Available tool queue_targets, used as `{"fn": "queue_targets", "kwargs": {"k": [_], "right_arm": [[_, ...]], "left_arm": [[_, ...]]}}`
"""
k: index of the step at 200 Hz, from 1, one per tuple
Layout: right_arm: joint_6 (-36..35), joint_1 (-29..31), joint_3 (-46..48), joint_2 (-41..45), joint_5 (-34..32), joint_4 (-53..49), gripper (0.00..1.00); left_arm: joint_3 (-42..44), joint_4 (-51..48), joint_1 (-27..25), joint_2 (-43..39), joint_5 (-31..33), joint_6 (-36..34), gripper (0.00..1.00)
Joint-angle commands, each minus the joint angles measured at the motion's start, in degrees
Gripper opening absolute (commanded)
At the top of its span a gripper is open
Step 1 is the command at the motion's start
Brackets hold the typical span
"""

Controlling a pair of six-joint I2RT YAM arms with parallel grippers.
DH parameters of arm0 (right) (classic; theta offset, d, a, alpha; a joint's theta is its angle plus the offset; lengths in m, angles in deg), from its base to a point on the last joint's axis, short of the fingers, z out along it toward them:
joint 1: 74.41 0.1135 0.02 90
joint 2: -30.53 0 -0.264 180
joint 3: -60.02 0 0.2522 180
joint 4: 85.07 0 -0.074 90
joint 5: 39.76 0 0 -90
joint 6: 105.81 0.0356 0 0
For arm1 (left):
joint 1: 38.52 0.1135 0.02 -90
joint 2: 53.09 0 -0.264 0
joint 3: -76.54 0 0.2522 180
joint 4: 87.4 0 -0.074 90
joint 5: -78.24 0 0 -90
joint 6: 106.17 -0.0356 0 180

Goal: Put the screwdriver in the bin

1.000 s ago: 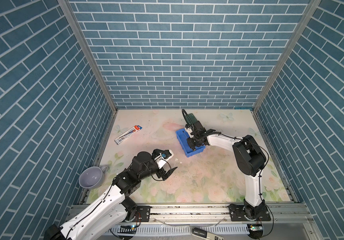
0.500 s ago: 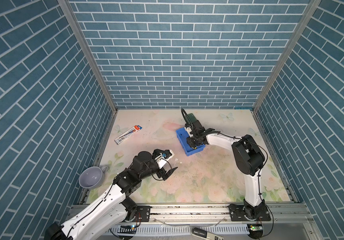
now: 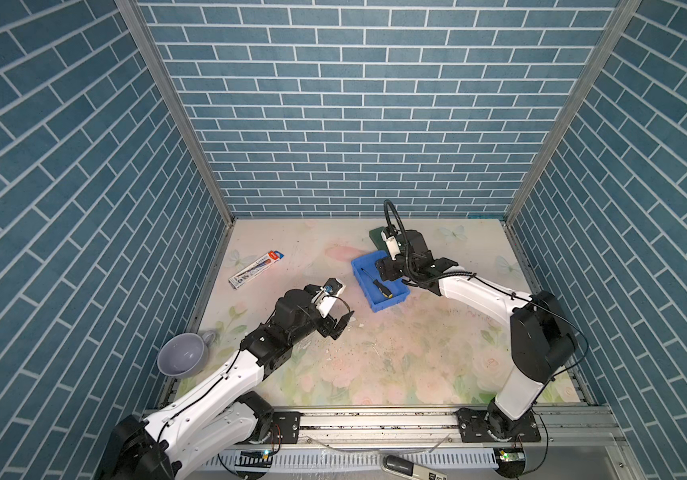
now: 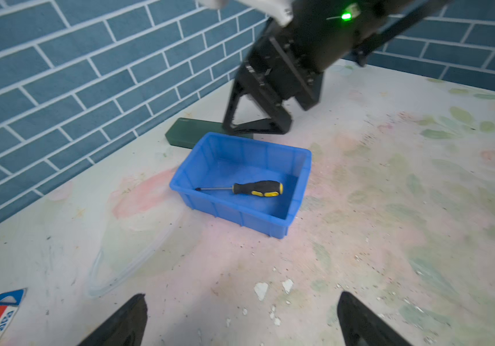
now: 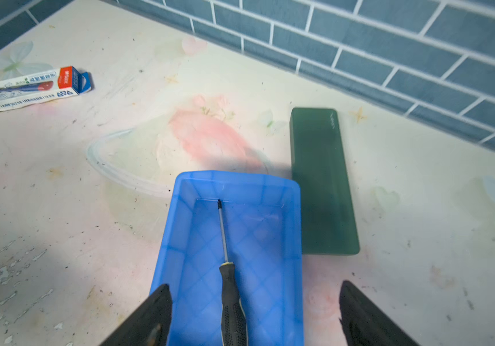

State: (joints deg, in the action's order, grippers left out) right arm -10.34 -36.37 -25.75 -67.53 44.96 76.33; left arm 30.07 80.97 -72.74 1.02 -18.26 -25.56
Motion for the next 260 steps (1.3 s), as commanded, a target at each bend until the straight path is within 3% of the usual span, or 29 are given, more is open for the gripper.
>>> {"fn": "queue_targets", "kwargs": {"k": [1,42,87,124,170,217,260], "right_arm": [[-0.36,-1.44,4.09,4.21,-1.84,5.82,0.91],[2.24,-5.84,10.65,10.93,-2.20,10.55,0.95],[2.27,-13.63,19.36,18.41,-3.93,13.24,0.97],[-5.00,-18.89,27.59,21.87,-9.97,18.00,0.99],[-8.19,-26.44,37.62,22.93,-14.57,27.91,0.99],[-4.71,-33.44,44.27,19.36,-10.96,37.75,0.99],[-2.95,-37.56,50.19,13.79,-4.23,52.80,0.99]], "left_arm": [[-2.67,5.36,2.99,2.49,4.14,2.05,1.00],[0.89,16.22,7.53,6.19,11.02,3.41,1.00],[6.94,21.57,15.96,6.92,13.89,2.71,1.00],[11.26,25.81,21.55,7.46,15.22,2.59,1.00],[15.61,36.52,25.05,16.15,18.34,2.10,1.00],[14.87,40.79,27.22,19.70,17.11,2.18,1.00],[15.53,52.98,28.59,28.29,16.05,2.74,1.00]]}}
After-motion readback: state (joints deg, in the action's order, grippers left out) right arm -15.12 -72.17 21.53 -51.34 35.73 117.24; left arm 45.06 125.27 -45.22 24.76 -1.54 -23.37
